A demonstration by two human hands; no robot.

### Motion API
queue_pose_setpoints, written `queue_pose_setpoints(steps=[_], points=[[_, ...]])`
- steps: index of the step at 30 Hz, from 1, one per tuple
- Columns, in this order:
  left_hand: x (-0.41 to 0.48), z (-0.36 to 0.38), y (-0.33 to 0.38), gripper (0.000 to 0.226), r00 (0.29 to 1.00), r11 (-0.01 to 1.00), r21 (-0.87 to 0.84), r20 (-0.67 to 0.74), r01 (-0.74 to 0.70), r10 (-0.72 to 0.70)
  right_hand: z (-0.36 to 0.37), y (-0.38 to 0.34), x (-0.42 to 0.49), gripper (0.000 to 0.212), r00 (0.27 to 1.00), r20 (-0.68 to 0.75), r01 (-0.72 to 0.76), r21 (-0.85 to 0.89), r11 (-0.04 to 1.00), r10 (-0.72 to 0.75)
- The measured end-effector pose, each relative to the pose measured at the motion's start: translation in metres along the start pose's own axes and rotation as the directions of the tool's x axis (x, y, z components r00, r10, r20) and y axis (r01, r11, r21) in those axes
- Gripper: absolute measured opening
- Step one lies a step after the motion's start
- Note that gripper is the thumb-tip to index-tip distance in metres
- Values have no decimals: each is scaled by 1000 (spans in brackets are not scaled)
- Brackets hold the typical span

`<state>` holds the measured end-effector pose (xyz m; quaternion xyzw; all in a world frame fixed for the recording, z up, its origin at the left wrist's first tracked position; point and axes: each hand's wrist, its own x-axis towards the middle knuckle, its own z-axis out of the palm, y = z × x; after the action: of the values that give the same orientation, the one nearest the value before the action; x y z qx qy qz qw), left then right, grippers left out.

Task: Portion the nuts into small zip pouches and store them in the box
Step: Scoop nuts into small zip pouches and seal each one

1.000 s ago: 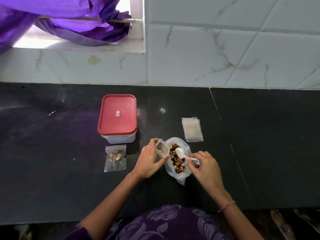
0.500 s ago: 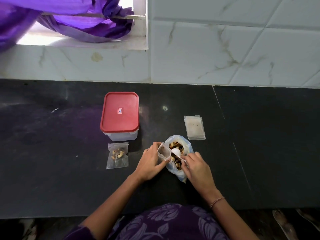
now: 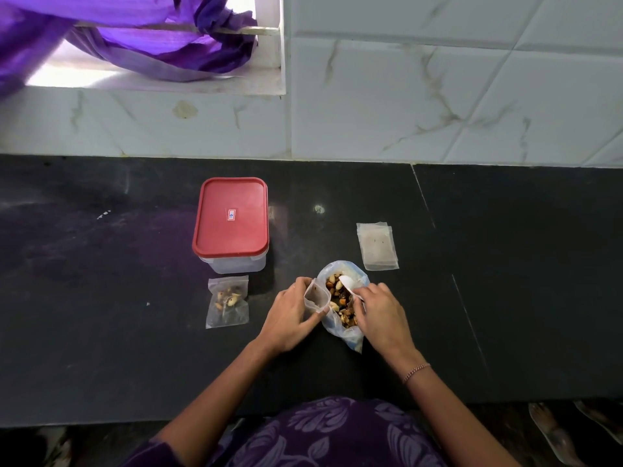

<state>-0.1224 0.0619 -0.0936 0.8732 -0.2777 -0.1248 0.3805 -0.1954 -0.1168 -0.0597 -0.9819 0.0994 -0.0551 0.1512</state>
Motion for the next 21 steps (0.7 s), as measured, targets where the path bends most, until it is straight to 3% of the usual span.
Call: queue_pose_setpoints(steps=[5,9,13,21], points=[[-3,-1,-2,44,1000,1000,-11,23,5,-5,0,-1,-5,29,998,66,7,8,1000,-7],[-5,-2,-1,45,999,998,-54,49,13,-11,1,-4,-3,28,984,74,-172,159,972,162],[-6,0,-1,46,995,993,-114,96,40,-29,-3,-2,4,27,913,222,-402,366,839,341],[-10,2,-1,45,995,982,-188,102,30,-11,0,11,11,25,795,404,-606,532,592,452]])
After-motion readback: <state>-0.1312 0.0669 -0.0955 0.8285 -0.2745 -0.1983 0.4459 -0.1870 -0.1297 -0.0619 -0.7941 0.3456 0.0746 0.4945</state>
